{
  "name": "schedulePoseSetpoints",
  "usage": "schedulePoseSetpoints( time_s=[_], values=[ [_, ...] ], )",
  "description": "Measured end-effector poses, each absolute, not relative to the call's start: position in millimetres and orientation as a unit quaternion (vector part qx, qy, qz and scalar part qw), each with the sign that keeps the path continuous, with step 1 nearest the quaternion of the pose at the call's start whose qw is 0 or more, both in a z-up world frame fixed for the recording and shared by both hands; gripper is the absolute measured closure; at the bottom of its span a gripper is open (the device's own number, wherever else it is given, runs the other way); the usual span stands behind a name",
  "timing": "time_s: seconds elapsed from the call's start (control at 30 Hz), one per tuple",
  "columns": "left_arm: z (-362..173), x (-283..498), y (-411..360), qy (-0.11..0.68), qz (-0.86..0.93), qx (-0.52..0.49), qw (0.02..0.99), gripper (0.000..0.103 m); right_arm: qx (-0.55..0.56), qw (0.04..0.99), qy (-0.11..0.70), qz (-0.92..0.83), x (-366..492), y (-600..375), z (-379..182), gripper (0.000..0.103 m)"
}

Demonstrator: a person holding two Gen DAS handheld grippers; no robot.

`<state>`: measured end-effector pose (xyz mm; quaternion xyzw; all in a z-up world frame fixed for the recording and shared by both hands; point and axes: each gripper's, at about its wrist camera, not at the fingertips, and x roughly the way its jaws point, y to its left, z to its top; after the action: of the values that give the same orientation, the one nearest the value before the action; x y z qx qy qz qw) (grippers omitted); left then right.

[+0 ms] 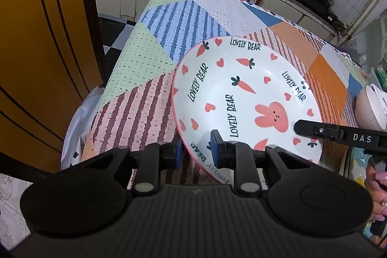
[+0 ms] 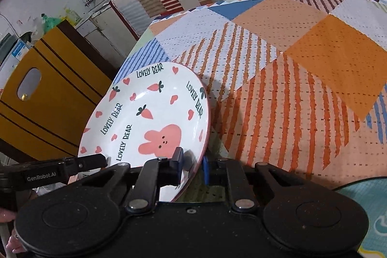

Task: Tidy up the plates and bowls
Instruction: 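Grasp the white Lovely Bear bunny plate rim with both grippers, then lift the bunny plate and lower it onto the teal egg plate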

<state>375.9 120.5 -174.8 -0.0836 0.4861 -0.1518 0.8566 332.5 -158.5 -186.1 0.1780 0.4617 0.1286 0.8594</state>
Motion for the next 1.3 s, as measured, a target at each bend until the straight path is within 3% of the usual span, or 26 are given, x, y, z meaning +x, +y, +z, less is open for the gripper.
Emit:
schedulePoseSetpoints(
  time_s=[0.43, 0.8, 1.3],
  values=[
    [-119.1, 341.2, 104.8, 0.459, -0.178, -0.017, 0.87, 0.082, 0.14, 0.871, 0.438, 0.175, 303.8, -167.3, -154.1, 0.083],
    [-55.7, 278.2, 63.8, 0.44, -0.245, 0.008, 0.864, 0.081, 0.131, 0.901, 0.383, 0.157, 226.5, -208.2, -94.2, 0.082],
    [-85.5, 230.1, -24.2, 0.472, -0.305, 0.042, 0.826, 0.08, 0.153, 0.897, 0.407, 0.072, 136.0, -280.3, -109.8, 0.081]
  ],
)
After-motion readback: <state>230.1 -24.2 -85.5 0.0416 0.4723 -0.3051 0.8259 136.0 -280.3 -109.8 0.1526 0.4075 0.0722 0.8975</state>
